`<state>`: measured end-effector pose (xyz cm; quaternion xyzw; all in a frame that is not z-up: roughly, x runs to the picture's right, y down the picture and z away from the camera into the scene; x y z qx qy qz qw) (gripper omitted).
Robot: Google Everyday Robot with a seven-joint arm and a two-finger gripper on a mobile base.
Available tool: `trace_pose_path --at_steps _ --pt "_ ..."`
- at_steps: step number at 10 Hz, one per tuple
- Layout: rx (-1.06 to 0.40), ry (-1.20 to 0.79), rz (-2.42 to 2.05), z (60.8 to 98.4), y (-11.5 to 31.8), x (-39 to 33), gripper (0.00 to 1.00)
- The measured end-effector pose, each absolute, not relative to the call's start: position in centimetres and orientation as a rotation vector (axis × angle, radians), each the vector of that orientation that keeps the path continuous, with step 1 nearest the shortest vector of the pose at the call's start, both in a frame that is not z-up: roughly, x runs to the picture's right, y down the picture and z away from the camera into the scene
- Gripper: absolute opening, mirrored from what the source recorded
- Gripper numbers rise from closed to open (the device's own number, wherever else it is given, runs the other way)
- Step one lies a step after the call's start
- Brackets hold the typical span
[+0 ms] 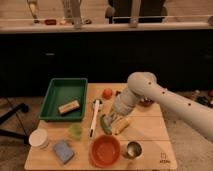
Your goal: Place towel in metal cup
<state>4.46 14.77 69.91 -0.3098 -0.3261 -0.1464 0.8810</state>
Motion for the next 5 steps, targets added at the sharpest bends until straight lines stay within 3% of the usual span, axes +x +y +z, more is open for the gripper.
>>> trace_pose_path --at_steps 5 --pt "-0.625 -0.684 -0.262 67.8 16.4 7.1 0.01"
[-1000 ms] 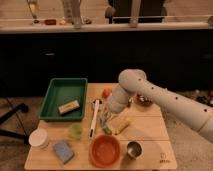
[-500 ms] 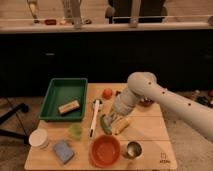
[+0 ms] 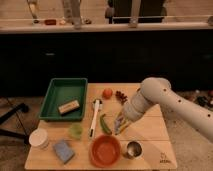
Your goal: Place towel in metal cup
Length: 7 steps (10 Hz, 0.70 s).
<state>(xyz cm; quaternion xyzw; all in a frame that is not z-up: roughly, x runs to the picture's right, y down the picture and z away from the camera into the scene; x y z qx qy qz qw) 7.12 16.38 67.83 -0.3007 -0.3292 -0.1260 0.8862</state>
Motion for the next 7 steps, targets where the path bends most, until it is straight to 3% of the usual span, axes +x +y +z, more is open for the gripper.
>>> trace_pose_path --at_steps 7 --pt "-0.639 -0.757 -0.226 66.1 19.2 8.3 0.01"
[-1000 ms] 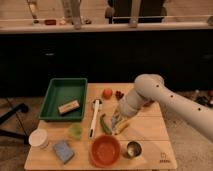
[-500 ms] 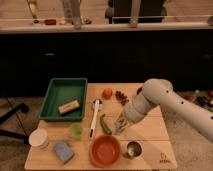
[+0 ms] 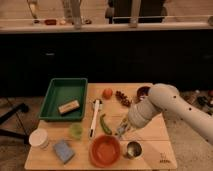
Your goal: Place towel in metal cup
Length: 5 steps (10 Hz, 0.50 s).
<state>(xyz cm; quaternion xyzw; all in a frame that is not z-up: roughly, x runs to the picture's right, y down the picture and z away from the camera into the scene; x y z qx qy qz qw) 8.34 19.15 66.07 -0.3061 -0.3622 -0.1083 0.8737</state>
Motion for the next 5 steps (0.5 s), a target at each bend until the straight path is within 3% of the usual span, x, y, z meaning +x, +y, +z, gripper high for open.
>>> trace_pose_path --at_steps 5 --pt "-0.667 -0.835 -0.171 66.4 22.7 8.4 0.01"
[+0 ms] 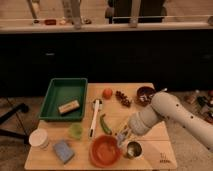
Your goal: Place towel in metal cup
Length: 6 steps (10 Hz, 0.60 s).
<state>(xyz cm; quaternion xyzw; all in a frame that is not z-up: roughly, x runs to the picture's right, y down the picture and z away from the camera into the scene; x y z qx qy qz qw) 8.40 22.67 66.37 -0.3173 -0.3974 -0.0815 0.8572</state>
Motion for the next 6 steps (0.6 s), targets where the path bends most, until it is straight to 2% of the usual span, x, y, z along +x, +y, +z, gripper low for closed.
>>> trace_pose_path --at_steps 6 --pt "-0.631 -0.886 -0.088 64.5 25.1 10.3 0.01"
